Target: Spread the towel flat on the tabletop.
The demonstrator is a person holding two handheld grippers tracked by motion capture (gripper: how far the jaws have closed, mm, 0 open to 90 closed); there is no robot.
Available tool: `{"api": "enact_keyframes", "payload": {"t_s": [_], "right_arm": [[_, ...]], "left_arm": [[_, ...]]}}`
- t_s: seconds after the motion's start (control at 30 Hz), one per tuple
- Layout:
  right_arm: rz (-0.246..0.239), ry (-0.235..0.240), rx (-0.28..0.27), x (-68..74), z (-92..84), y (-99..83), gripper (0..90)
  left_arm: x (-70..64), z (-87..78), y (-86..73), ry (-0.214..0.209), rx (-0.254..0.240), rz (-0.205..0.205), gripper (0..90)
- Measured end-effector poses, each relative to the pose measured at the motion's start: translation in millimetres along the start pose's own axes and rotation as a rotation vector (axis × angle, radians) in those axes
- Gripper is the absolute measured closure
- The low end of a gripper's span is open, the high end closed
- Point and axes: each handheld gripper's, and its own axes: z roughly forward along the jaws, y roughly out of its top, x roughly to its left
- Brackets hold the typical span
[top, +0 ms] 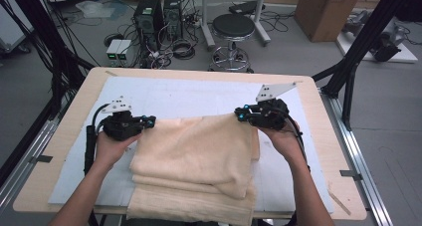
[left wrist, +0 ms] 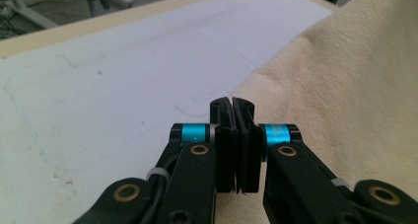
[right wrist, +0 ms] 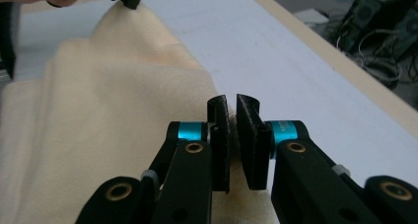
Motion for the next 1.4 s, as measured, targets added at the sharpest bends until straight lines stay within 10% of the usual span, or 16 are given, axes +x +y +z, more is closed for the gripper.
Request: {"api": "enact_keyframes", "payload": {"t_s": [0.17,0.43,0.63,0.8,1.0,1.2,1.4], "right_arm": [[-0.023,0.034,0.017,31.4,-13.2,-13.7,83.9],[0.044,0.153,0.035,98.7,-21.6,-86.2,83.9],[0.050,0.225,0.099,122.7,-21.0,-104.9,74.4],[0.040,0.253,0.013,119.6,-35.0,-87.1,62.9],[0.019,0.138,0.010,83.6,-31.3,-59.0,58.4],[0.148,0.137,0.075,46.9,2.1,-77.5,52.5],[0.273,0.176,0.181,35.5,26.4,-113.2,54.2]], "left_arm": [[-19.7,-28.9,-18.3,-0.026,0.013,0.032,87.9],[-57.5,-60.6,-79.8,-0.108,0.068,0.038,87.8],[-75.1,-73.1,-95.6,-0.168,0.091,0.067,84.8],[-68.8,-72.9,-68.1,-0.168,0.034,0.078,64.2],[-44.4,-33.6,-34.9,-0.130,0.025,0.089,58.6],[-24.8,10.2,-40.9,-0.099,0.144,0.120,51.0],[-9.6,32.1,-58.4,-0.231,0.266,0.021,61.4]]}}
